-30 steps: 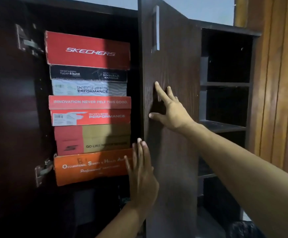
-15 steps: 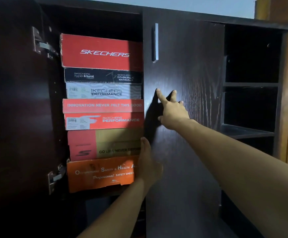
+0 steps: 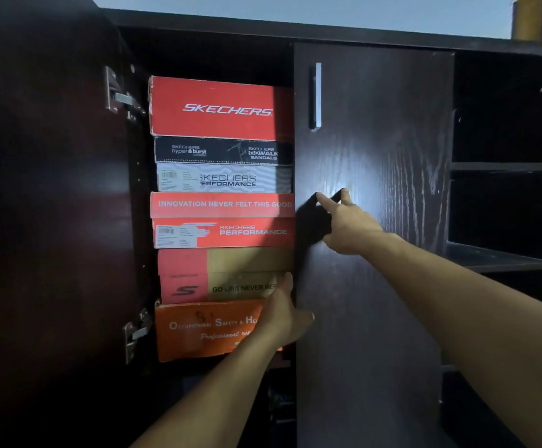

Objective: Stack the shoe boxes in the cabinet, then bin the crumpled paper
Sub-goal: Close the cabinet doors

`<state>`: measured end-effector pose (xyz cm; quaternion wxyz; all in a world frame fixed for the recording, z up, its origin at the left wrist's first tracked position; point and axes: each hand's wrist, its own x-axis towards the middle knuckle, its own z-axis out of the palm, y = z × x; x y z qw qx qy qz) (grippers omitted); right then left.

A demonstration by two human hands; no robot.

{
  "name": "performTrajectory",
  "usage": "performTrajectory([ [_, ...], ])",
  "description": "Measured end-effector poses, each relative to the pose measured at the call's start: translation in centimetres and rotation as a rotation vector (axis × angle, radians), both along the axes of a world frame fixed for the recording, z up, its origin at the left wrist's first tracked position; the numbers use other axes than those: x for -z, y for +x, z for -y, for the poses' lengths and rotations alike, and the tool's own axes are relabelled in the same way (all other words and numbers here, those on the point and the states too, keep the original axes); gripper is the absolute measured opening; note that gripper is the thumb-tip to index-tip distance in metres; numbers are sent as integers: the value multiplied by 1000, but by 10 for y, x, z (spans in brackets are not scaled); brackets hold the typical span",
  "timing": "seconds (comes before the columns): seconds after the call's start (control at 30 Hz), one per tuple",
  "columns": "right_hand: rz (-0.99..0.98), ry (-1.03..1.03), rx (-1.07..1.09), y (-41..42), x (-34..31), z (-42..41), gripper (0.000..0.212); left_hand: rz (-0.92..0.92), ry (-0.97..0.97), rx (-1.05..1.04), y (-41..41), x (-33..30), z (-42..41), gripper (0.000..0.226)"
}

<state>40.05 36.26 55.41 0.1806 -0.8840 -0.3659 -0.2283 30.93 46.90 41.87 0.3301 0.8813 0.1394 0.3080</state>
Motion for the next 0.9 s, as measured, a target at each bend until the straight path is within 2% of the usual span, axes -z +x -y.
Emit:
performTrajectory([
  [0.07, -4, 30, -97, -16, -3, -3, 79, 11, -49, -87, -21, -5, 0, 59],
  [0.13, -25, 61, -223, -38, -5, -9, 70, -17, -28, -178, -43, -10, -3, 70],
  [0.23, -21, 69, -346, -77, -10, -20, 69, 14, 35, -309, -90, -21, 0, 64],
  [0.4, -38, 111, -574, -149, -19, -38, 74, 215, 381, -503, -189, -34, 18, 50],
  [0.57, -95, 206, -864, -229, -26, -45, 65, 646, 762, -624, -280, -24, 20, 33],
  [0.67, -84, 244, -950, -266, -28, -56, 73, 714, 860, -722, -314, -20, 23, 49],
  [0.73, -80, 245, -976, -285, -27, -62, 81, 770, 711, -768, -328, -18, 19, 61],
  [0.77, -92, 240, -988, -292, -25, -64, 86, 811, 565, -767, -332, -16, 13, 64],
  [0.83, -100, 235, -999, -306, -19, -68, 94, 887, 127, -669, -341, -17, 8, 60],
  [0.9, -118, 249, -1013, -316, -14, -71, 98, 951, -416, -422, -347, -9, -7, 56],
])
